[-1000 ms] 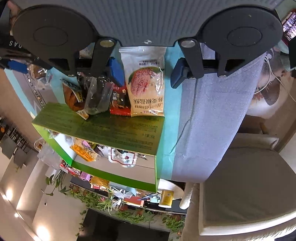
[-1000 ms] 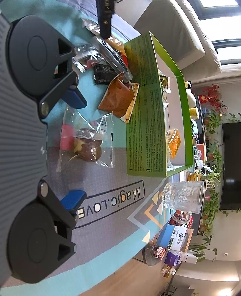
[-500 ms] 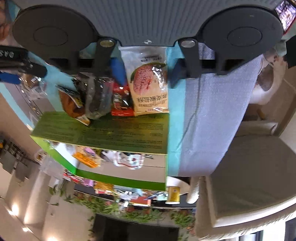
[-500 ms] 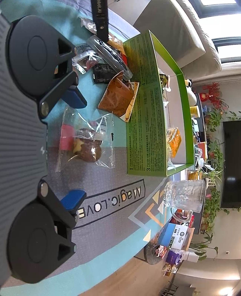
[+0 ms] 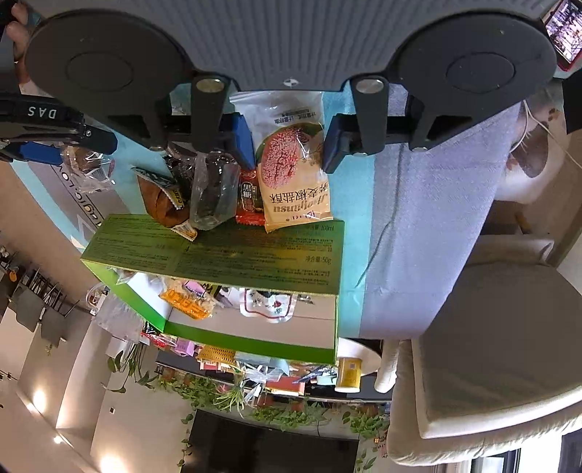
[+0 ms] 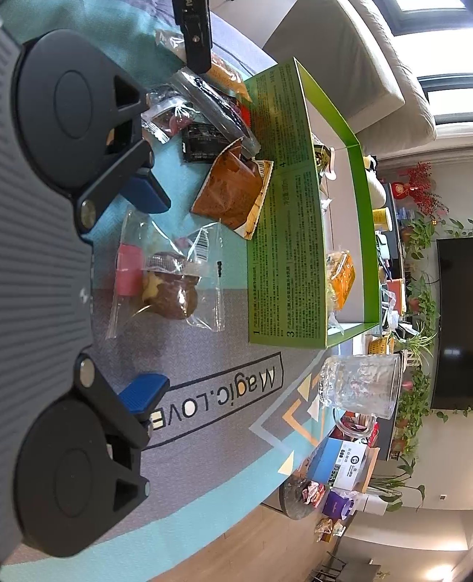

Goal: Organize snacks
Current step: 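Grasp the beige biscuit bag with the left gripper while the right grasps the clear chocolate-ball bag, then carry both bags into the green box and open both grippers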

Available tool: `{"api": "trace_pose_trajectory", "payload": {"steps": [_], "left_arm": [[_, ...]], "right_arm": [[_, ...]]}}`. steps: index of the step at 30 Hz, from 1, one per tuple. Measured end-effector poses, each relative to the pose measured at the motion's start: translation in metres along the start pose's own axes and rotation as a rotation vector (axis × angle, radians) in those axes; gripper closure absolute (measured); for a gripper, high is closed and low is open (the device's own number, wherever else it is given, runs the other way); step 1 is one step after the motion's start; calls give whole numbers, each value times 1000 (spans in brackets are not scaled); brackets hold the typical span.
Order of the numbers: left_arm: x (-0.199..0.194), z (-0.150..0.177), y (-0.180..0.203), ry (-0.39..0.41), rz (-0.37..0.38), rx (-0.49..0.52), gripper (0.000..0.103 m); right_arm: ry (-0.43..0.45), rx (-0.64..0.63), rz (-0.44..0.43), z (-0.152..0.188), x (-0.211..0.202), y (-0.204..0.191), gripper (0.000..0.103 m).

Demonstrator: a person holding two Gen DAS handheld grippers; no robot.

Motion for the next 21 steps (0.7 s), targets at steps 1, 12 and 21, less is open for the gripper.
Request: {"api": "trace_pose_trajectory", "payload": {"steps": [1,12,21], "left_arm": [[-1,0,0,3,-2,1,65],[-15,-4,3,39,-11,-3,65],[-29,-12,9,82,13,9,65]], "right_arm": [[0,-1,1,0,0,0,58],[47,-53,-8,-2,-8,-6,59],[120,-26,-14,-13,-25,-3,59]]}}
Point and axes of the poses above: each gripper's, at about its wrist camera, not at the fingertips, and x roughly the way its jaws point, y to its right, z to its underside, the point moved 5 cm from there along x, roughly the way its jaws point, and after that the axes turned 12 degrees about -x, right-handed, at the moved point
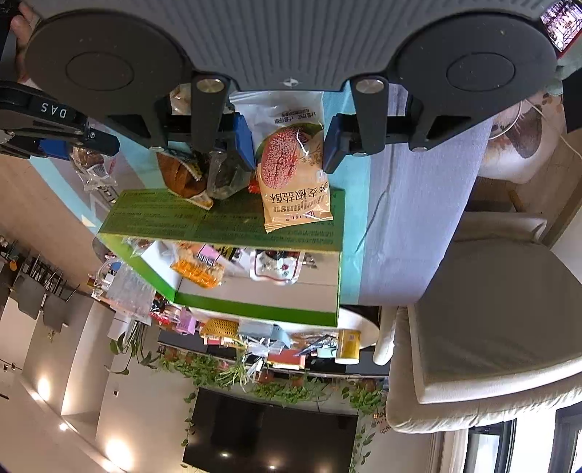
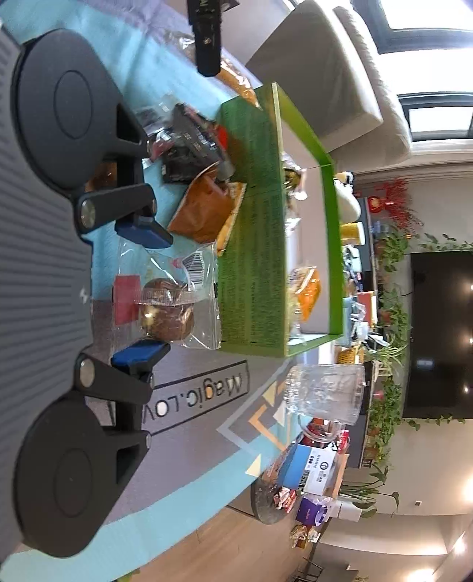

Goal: Organize snacks
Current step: 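Carry both bags into the green box and open both grippers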

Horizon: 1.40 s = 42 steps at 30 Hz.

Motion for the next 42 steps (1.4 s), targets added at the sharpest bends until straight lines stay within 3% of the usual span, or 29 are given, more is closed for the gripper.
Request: {"api": "trace_pose_trajectory", "payload": {"steps": [11,20,29,42], "left_arm": [[-16,-26,19,82,36,51,65],[0,-67,31,140,41,58,65],[46,-93,36,131,40,52,65],[107,-97,27,60,16,41,64]], "right_arm": [[119,-7,-8,-43,-12,7,59],[198,-30,14,-82,-6,12,59],[197,-26,17,-105,28,14,59],[123,-33,3,-107,79,-2,59]]}}
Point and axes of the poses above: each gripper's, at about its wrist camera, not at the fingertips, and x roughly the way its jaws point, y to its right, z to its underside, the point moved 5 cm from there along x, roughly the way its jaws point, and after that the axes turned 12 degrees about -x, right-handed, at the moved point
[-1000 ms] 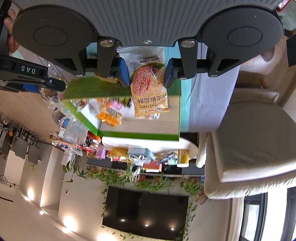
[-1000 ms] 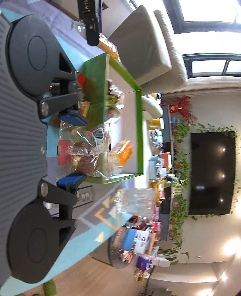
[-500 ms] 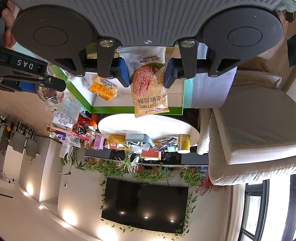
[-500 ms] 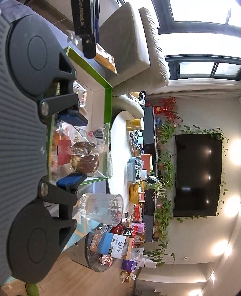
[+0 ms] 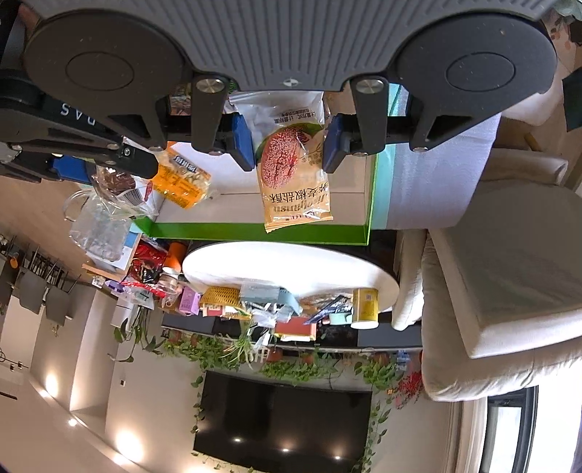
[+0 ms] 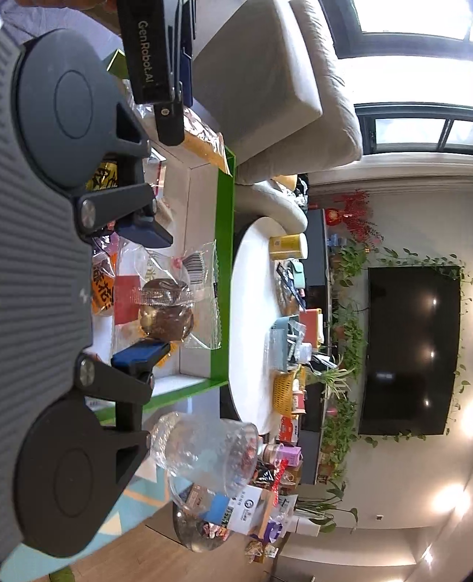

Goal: Organize snacks
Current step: 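Carry both bags into the green box and open both grippers, then move both grippers back over the remaining snacks on the mat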

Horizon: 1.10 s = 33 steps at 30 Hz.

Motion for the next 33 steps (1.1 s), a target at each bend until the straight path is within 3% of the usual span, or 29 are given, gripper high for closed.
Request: {"api": "trace_pose_trajectory", "payload": {"steps": [4,9,22,28,33], "left_arm": [[4,3,-6,-13,-1,-50,57],[-6,3,-10,0,4,-73,56],[-74,21,-23,78,-10,-117,53],[-88,41,-30,37,-16,-131,53],[-93,64,-23,-46,37,-121,53]], "right_arm": [[-35,11,-28,3,2,-1,58],[-21,21,-24,1,-11,-1,58],[-4,49,-36,10,-54,4,58],[-12,43,-55,23,-72,5,58],[-47,30,-69,39,-80,2,58]]}}
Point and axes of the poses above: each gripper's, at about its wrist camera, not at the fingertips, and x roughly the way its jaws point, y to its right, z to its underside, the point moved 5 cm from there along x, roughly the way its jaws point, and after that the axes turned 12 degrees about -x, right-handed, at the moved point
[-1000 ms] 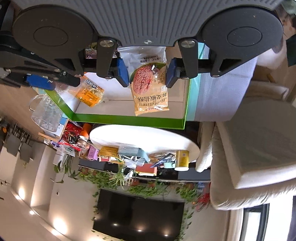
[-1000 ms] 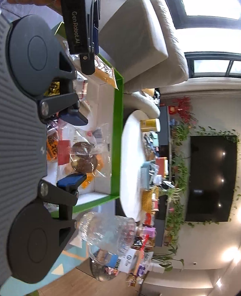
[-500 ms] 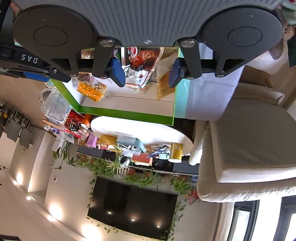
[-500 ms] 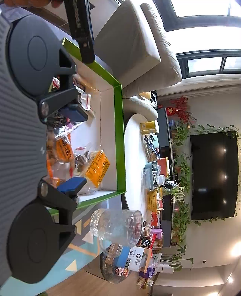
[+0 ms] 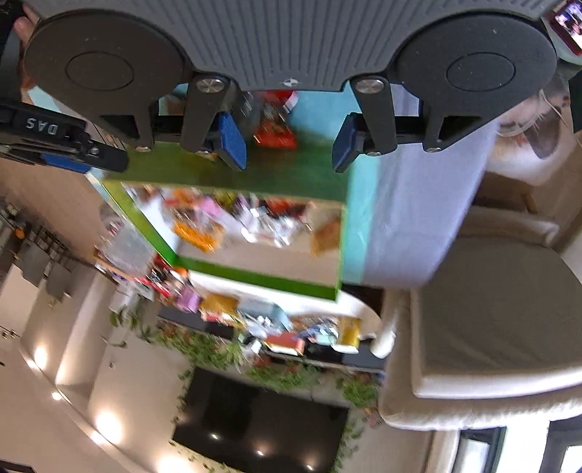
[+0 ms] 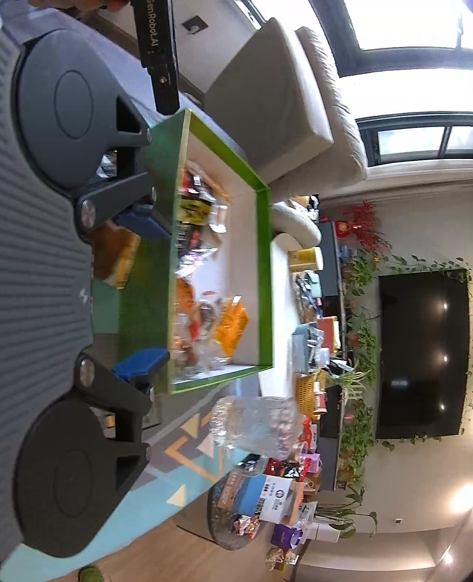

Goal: Organize snacks
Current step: 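Move both grippers back over the remaining snacks on the mat, then grasp a clear wrapped packet with the left gripper while the right grasps the round chocolate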

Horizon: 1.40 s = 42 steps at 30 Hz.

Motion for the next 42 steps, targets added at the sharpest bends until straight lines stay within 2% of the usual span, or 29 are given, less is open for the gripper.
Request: {"api": "trace_pose_trajectory", "payload": {"steps": [11,18,20,21,28,36,42], "left_arm": [[16,44,21,-119,12,81,53],[32,51,23,-161,-6,92,55],[32,52,22,-163,19,76,64],[31,52,23,-163,34,74,76],[8,50,26,-125,80,81,77],[-25,43,13,-78,67,48,77],[-36,39,7,-55,56,37,77]], "right_arm": [[-57,20,-39,32,-15,-1,58],[-94,39,-49,50,-15,-1,58],[-106,44,-54,54,-16,-2,58],[-109,40,-57,56,-17,-2,58],[-110,-44,-125,67,-24,-26,58],[-108,-118,-181,71,-19,-57,58],[-118,-117,-143,74,-8,-57,58]]}}
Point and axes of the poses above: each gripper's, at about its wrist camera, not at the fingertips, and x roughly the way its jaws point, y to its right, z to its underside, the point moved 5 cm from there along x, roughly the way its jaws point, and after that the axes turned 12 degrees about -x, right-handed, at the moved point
